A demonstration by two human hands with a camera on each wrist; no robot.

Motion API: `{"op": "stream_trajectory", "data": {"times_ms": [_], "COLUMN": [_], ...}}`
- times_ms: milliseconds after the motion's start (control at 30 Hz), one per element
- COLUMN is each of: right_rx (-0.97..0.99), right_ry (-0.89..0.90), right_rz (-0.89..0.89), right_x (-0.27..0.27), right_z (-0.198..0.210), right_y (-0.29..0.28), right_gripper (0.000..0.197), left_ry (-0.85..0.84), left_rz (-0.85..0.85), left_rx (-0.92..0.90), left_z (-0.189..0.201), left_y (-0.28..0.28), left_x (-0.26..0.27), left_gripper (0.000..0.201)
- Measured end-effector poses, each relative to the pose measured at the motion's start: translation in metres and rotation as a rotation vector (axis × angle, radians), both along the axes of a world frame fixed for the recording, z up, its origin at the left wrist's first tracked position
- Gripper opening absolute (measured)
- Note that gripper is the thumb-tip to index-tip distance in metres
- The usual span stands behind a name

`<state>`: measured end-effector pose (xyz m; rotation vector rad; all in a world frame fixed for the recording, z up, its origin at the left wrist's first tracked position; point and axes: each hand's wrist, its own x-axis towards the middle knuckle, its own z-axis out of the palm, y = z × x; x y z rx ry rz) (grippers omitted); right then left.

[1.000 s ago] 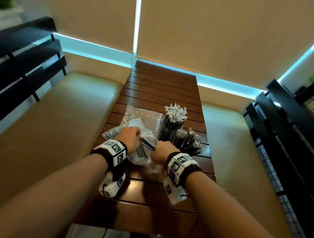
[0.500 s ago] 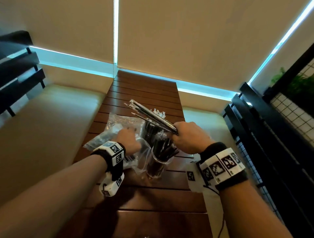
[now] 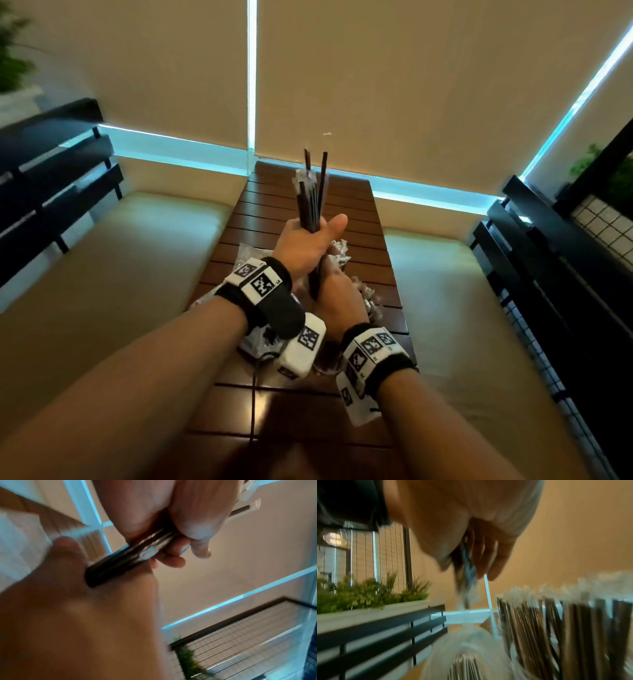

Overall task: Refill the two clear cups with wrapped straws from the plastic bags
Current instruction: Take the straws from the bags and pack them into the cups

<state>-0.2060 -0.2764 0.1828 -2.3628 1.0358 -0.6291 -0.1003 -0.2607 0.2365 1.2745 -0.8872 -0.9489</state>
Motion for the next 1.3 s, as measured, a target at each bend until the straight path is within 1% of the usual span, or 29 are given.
{"op": "stream_trajectory", "data": {"times_ms": [33, 67, 100, 167, 200, 233, 267, 300, 333, 400, 467, 500, 533, 567, 600, 667, 700, 733, 800, 833, 900, 967, 1033, 1100, 1133, 1200, 1233, 1267, 1300], "right_rx": [-0.020, -0.047, -0.072, -0.132, -0.146, -0.144, -0.135, -0.125, -0.115, -0.104, -0.169, -0.215, -0.240, -0.240, -0.229, -0.262, -0.305, -0.345, -0.393, -0.411, -0.446, -0.449, -0.420, -0.372, -0.354, -0.328, -0.317, -0.305, -0.296], "right_ry": [0.025, 0.012, -0.065, -0.354, -0.498, -0.606, -0.666, -0.667, -0.614, -0.379, -0.140, -0.086, -0.080, -0.104, -0.144, -0.217, -0.220, -0.182, -0.079, -0.093, -0.204, -0.239, -0.220, -0.193, -0.179, -0.121, -0.087, -0.059, -0.035], "right_rz": [0.053, 0.075, 0.054, -0.069, -0.139, -0.187, -0.201, -0.176, -0.114, 0.018, 0.072, 0.068, 0.063, 0.062, 0.065, 0.024, -0.008, -0.026, -0.050, -0.077, -0.115, -0.107, -0.118, -0.196, -0.242, -0.316, -0.341, -0.360, -0.377], "right_x": [0.000, -0.002, -0.005, -0.012, -0.015, -0.017, -0.017, -0.015, -0.012, 0.001, 0.015, 0.020, 0.023, 0.023, 0.021, 0.013, 0.011, 0.010, 0.014, 0.016, 0.017, 0.012, 0.003, -0.010, -0.018, -0.037, -0.046, -0.054, -0.060], "right_z": [0.005, 0.010, 0.021, 0.049, 0.066, 0.086, 0.106, 0.123, 0.136, 0.139, 0.121, 0.110, 0.101, 0.094, 0.089, 0.086, 0.086, 0.085, 0.077, 0.072, 0.066, 0.064, 0.064, 0.066, 0.068, 0.072, 0.074, 0.074, 0.074], "right_y": [-0.002, -0.006, -0.010, -0.019, -0.025, -0.028, -0.031, -0.033, -0.034, -0.033, -0.026, -0.024, -0.022, -0.023, -0.026, -0.031, -0.033, -0.032, -0.030, -0.030, -0.033, -0.037, -0.041, -0.047, -0.052, -0.062, -0.067, -0.071, -0.075], "right_gripper": [0.044, 0.039, 0.029, 0.011, 0.007, 0.008, 0.014, 0.023, 0.033, 0.048, 0.058, 0.062, 0.064, 0.064, 0.062, 0.054, 0.048, 0.044, 0.042, 0.039, 0.031, 0.031, 0.032, 0.034, 0.036, 0.039, 0.040, 0.041, 0.041], "left_ry": [-0.118, -0.241, -0.351, -0.535, -0.617, -0.707, -0.793, -0.859, -0.893, -0.927, -0.929, -0.957, -1.010, -1.068, -1.088, -1.006, -0.977, -0.980, -1.011, -1.021, -1.101, -1.174, -1.085, -0.975, -0.978, -1.049, -1.094, -1.133, -1.173], "left_rz": [0.034, 0.060, 0.087, 0.149, 0.164, 0.160, 0.141, 0.118, 0.104, 0.067, 0.018, -0.011, -0.030, -0.042, -0.049, -0.038, -0.018, -0.013, -0.042, -0.049, -0.045, -0.049, -0.086, -0.152, -0.174, -0.185, -0.191, -0.203, -0.230], "left_rx": [0.007, 0.020, 0.040, 0.091, 0.118, 0.149, 0.171, 0.179, 0.171, 0.119, 0.043, 0.012, 0.007, 0.017, 0.040, 0.058, 0.058, 0.050, 0.006, -0.017, -0.035, -0.031, -0.025, 0.024, 0.055, 0.117, 0.150, 0.175, 0.190], "left_z": [-0.001, -0.002, -0.003, -0.008, -0.011, -0.013, -0.016, -0.017, -0.017, -0.016, -0.010, -0.008, -0.007, -0.007, -0.009, -0.011, -0.012, -0.011, -0.006, -0.003, 0.000, -0.002, -0.012, -0.027, -0.036, -0.056, -0.066, -0.078, -0.088], "left_y": [-0.001, -0.001, -0.001, 0.000, 0.002, 0.004, 0.006, 0.008, 0.010, 0.009, 0.004, 0.001, -0.001, -0.002, -0.001, 0.004, 0.005, 0.006, 0.003, 0.000, -0.005, -0.005, -0.007, -0.009, -0.009, -0.006, -0.004, 0.000, 0.003], "left_x": [0.004, 0.009, 0.016, 0.028, 0.033, 0.036, 0.037, 0.037, 0.034, 0.028, 0.021, 0.018, 0.017, 0.018, 0.020, 0.026, 0.028, 0.028, 0.022, 0.018, 0.010, 0.005, 0.003, 0.004, 0.008, 0.017, 0.022, 0.026, 0.028], "left_gripper": [0.038, 0.040, 0.044, 0.052, 0.053, 0.052, 0.052, 0.052, 0.052, 0.046, 0.031, 0.023, 0.022, 0.022, 0.020, 0.028, 0.033, 0.032, 0.017, 0.010, 0.009, 0.013, 0.021, 0.043, 0.054, 0.071, 0.074, 0.068, 0.057]}}
